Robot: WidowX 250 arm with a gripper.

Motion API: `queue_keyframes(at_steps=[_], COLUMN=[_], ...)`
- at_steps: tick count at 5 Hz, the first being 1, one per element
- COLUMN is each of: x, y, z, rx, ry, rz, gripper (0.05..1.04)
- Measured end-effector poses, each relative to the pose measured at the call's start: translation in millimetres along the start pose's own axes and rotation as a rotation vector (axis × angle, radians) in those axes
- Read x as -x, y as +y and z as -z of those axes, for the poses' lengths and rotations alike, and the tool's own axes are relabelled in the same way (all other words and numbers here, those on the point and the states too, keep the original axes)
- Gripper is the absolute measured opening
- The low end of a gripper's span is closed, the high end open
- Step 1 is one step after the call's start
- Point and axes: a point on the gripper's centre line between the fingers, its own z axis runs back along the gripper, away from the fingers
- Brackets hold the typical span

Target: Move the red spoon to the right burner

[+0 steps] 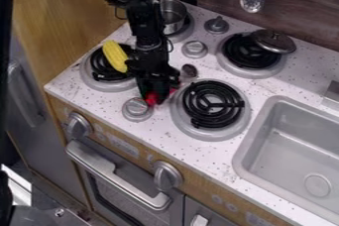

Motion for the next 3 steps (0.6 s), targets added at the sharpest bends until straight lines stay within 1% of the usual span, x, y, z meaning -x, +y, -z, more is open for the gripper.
queue_keyframes(at_steps=[1,2,3], x=[0.5,-9.5,-15.3], y=[-15.8,-43.1,-97.4], z=[-6.5,-26.8,-39.3], rx=[0.007,0.01,0.012], ry=[-0.024,-0.095,-0.142], rz=[0.009,0.054,0.197], gripper=[0.252,0.137,0.055])
